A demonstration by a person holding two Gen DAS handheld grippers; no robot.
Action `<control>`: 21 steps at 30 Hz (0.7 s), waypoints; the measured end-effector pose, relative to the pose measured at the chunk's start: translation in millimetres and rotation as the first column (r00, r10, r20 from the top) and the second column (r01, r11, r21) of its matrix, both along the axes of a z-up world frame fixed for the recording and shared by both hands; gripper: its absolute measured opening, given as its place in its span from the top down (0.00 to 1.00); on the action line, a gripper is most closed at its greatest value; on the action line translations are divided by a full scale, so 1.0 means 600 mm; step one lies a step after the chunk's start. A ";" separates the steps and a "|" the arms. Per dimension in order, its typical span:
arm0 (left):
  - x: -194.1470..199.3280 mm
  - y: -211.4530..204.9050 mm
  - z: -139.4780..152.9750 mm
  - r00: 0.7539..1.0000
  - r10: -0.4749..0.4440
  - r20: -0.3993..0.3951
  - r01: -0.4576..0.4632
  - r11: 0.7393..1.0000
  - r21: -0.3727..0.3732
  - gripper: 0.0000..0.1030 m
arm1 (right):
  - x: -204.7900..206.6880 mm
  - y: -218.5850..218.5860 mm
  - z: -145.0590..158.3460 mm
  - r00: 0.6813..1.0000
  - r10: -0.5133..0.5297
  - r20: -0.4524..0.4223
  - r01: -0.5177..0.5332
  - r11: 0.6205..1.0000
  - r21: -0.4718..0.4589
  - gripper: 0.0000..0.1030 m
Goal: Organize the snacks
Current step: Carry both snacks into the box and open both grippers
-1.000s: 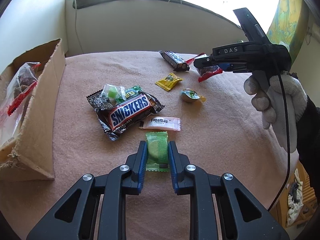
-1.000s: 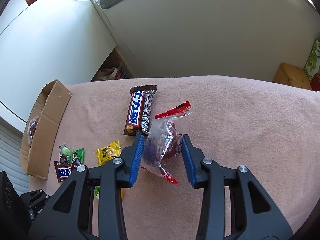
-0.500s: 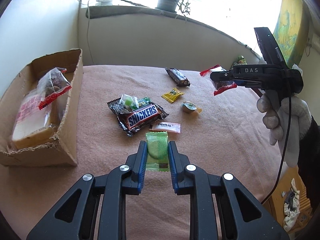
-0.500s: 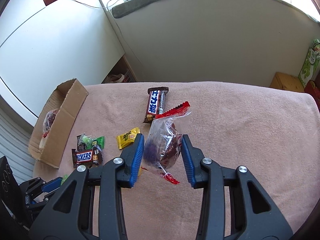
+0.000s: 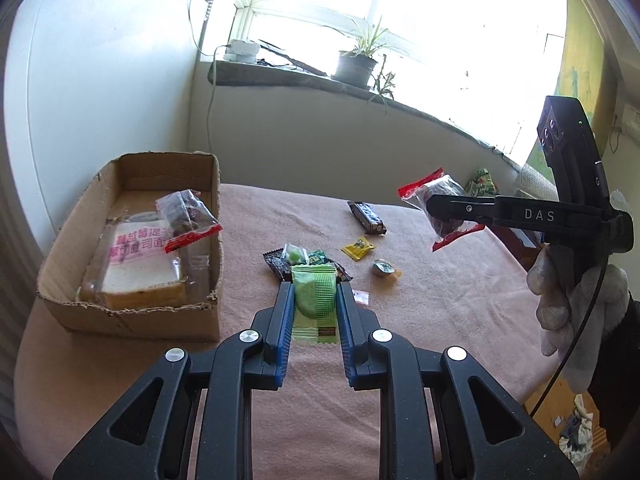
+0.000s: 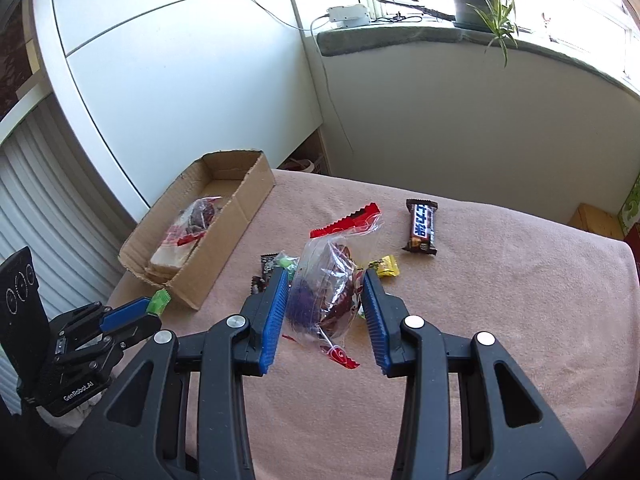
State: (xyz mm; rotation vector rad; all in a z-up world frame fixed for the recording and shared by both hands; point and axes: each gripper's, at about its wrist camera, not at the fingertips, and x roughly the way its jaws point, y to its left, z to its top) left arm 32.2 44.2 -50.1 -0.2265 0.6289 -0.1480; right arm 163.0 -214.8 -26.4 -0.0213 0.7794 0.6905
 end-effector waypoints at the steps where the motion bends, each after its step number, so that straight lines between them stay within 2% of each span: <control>1: -0.003 0.007 0.003 1.000 0.005 0.006 -0.005 1.000 -0.003 0.81 | -0.007 0.011 0.005 1.000 0.012 0.007 -0.012 1.000 0.001 0.62; 6: 0.002 0.043 0.016 0.999 0.043 0.024 -0.043 0.999 -0.014 0.81 | -0.022 0.063 0.025 0.997 0.071 0.031 -0.071 0.997 0.006 0.62; 12: 0.018 0.102 0.023 0.994 0.106 0.031 -0.105 0.994 -0.021 0.81 | 0.002 0.130 0.031 0.991 0.131 0.027 -0.131 0.991 0.019 0.62; 16: 0.043 0.151 0.016 0.987 0.158 0.007 -0.158 0.987 -0.027 0.81 | 0.039 0.193 0.019 0.983 0.186 0.004 -0.186 0.982 0.015 0.62; 21: 0.082 0.207 0.008 0.977 0.204 -0.070 -0.206 0.978 -0.032 0.81 | 0.082 0.292 0.008 0.965 0.261 -0.036 -0.261 0.965 -0.006 0.62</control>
